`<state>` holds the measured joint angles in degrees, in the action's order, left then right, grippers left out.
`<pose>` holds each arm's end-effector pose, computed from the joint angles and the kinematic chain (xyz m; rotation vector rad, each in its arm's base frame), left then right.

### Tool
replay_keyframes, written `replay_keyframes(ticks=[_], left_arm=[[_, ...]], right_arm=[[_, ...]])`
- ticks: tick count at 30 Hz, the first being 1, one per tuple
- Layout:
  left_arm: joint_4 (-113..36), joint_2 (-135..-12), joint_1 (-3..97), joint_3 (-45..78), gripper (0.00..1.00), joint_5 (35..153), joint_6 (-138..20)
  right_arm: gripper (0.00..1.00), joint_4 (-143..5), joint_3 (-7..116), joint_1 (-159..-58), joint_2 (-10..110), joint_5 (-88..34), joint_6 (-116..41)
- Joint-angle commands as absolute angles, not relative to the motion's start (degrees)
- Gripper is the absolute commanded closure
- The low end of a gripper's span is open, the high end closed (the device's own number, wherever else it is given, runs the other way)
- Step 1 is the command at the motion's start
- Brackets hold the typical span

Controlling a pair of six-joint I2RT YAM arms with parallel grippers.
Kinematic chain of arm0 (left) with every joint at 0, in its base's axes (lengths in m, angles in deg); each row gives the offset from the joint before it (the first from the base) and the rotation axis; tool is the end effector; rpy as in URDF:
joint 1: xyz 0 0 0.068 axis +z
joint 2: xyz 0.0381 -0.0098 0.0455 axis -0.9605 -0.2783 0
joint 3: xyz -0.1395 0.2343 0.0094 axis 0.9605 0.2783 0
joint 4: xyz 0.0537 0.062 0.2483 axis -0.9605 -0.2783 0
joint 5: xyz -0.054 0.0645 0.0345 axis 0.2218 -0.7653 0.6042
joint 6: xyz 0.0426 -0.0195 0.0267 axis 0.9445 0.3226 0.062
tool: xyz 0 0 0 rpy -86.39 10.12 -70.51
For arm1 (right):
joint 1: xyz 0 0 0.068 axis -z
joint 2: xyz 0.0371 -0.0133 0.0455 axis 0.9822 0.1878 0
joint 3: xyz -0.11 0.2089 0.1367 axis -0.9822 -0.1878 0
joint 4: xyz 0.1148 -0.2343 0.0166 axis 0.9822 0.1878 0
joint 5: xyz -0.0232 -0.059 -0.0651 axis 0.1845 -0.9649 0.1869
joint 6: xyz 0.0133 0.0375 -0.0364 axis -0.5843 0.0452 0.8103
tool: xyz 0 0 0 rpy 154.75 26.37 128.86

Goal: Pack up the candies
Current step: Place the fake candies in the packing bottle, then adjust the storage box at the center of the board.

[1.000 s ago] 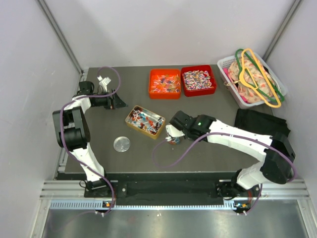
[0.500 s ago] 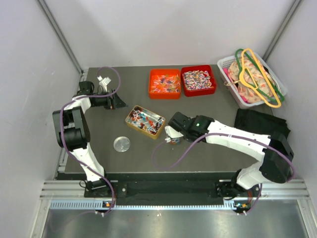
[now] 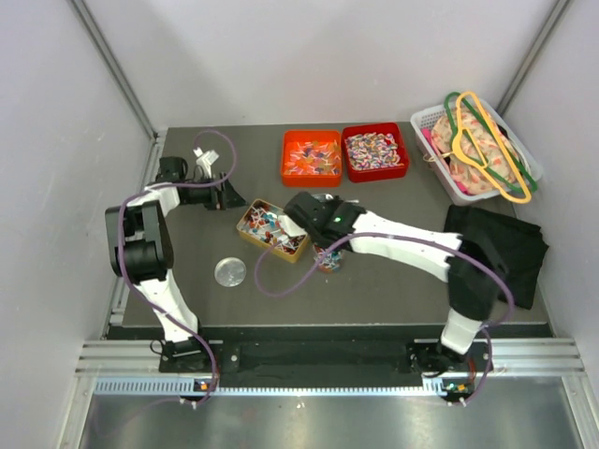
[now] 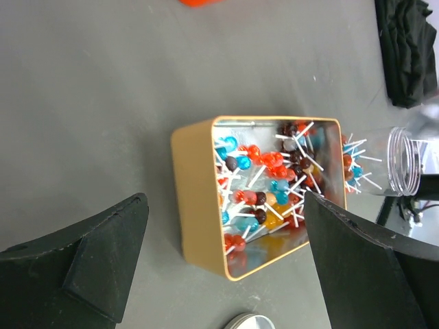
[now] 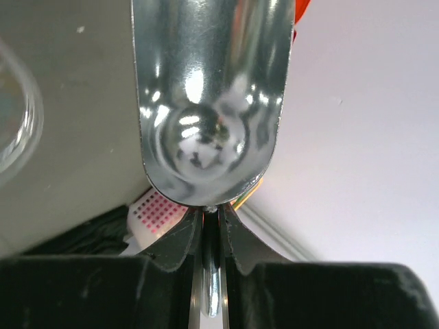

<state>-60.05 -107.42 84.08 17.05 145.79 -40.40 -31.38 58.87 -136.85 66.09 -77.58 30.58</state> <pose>0.3867 0.0384 0.1815 0.3102 2.1994 -1.1602 0.2143 0.2933 0.2783 -1.9101 1.4720 -0.9696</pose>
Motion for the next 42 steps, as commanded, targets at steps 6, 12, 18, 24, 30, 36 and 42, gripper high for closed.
replay_keyframes(ticks=[6, 12, 18, 24, 30, 36, 42], left_arm=[[-52.45, -106.23, 81.49, 20.79, 0.01, 142.76, -45.20], [-52.80, -106.15, 81.13, 21.75, 0.01, 140.30, -42.75], [-51.48, -104.83, 81.05, 23.68, 0.01, 135.12, -40.72], [-49.81, -101.76, 79.91, 25.18, 0.01, 129.06, -38.44], [-51.29, -98.94, 79.12, 22.56, 0.10, 125.27, -36.60], [-53.68, -98.41, 75.34, 21.31, 0.28, 119.56, -32.64], [-54.29, -98.50, 72.10, 21.84, 0.39, 115.69, -31.49]], right_arm=[[1.00, -49.83, 66.76, -138.15, 79.20, -86.81, 44.62], [1.00, -44.94, 73.01, -138.68, 80.27, -85.50, 41.12], [1.00, -39.81, 74.95, -138.59, 76.67, -82.69, 35.05], [1.00, -35.15, 79.61, -135.78, 73.77, -81.10, 30.83], [1.00, -34.27, 79.44, -132.88, 71.22, -80.13, 28.99], [1.00, -32.25, 79.17, -131.39, 68.58, -78.90, 26.43], [1.00, -31.81, 77.68, -130.42, 66.47, -78.46, 25.82]])
